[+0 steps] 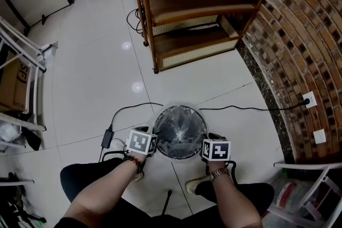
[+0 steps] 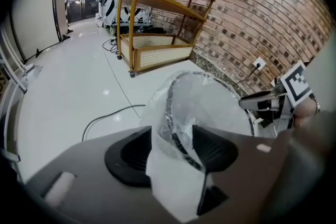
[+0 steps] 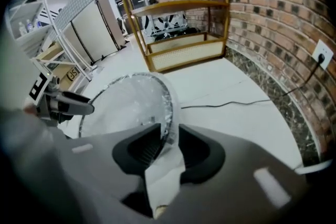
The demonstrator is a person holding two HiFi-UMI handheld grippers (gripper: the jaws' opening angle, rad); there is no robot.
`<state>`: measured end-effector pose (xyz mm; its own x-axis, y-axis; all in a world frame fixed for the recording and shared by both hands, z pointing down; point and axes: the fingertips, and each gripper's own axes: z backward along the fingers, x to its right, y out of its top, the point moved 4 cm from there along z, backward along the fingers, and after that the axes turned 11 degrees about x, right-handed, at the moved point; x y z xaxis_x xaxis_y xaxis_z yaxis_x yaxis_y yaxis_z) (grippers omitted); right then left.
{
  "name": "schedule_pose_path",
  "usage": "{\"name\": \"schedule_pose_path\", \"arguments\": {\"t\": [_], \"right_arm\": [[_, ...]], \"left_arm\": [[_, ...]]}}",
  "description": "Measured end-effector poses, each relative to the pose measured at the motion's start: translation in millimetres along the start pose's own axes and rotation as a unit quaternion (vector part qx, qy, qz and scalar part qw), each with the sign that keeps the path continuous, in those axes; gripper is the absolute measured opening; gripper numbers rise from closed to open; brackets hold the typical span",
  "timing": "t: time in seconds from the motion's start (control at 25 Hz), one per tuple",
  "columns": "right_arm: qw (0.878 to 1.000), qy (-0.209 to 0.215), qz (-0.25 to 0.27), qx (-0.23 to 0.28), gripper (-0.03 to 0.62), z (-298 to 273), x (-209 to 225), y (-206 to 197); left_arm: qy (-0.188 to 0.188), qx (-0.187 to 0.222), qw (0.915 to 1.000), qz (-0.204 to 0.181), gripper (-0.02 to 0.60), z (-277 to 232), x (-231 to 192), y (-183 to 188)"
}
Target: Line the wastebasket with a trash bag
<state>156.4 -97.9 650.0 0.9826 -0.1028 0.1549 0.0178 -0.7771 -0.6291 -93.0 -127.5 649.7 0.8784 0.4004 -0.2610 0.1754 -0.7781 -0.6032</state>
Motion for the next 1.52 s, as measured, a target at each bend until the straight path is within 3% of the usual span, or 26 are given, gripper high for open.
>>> {"name": "schedule_pose_path", "arguments": {"t": [0.24, 0.44, 0.48, 0.56, 0.6, 0.76, 0.92, 1.08, 1.32, 1.52], "right_arm": [[1.0, -0.001, -0.012, -0.001, 0.066, -6.2, -4.6, 1.0], [1.0, 0.004, -0.028, 0.009, 0.066, -7.3, -2.8, 0.1], [1.0, 0.003, -0.024, 0.013, 0.074, -5.8, -2.4, 1.2], [1.0, 0.0, -0.016, 0.026, 0.151, 0.7, -0.3, 6.3], [0.999, -0.003, -0.014, 0.034, 0.183, 5.5, 1.3, 10.0], [0.997, -0.006, -0.01, 0.075, 0.207, 29.5, 2.7, 28.2], [0.994, 0.017, 0.006, 0.11, 0.206, 51.9, -13.7, 44.9], [0.99, 0.048, 0.024, 0.13, 0.144, 70.7, -38.9, 50.6], [0.985, 0.076, 0.073, 0.136, 0.002, 92.4, -72.6, 44.4], [0.981, 0.088, 0.108, 0.132, 0.002, 101.7, -99.6, 32.5]], "left_arm": [[0.013, 0.01, 0.9999, -0.001, 0.123, -10.3, 0.7, -1.5], [0.021, 0.003, 0.9997, -0.01, 0.095, -10.0, 0.9, -3.0], [0.023, 0.003, 0.9997, -0.011, 0.117, -8.5, -0.2, -3.0], [0.024, 0.008, 0.9997, -0.006, 0.275, -7.0, -2.9, -3.6], [0.021, 0.021, 0.9995, -0.003, 0.303, -5.1, -3.0, 0.7], [0.03, 0.06, 0.9977, -0.009, 0.316, 17.1, -6.6, 19.2], [0.042, 0.079, 0.9958, -0.018, 0.316, 42.9, -7.1, 30.2], [0.002, 0.116, 0.9922, -0.045, 0.313, 61.9, 17.9, 44.8], [-0.07, 0.144, 0.9763, -0.146, 0.187, 89.2, 65.5, 49.6], [-0.102, 0.16, 0.9605, -0.204, 0.073, 101.6, 97.4, 43.1]]}}
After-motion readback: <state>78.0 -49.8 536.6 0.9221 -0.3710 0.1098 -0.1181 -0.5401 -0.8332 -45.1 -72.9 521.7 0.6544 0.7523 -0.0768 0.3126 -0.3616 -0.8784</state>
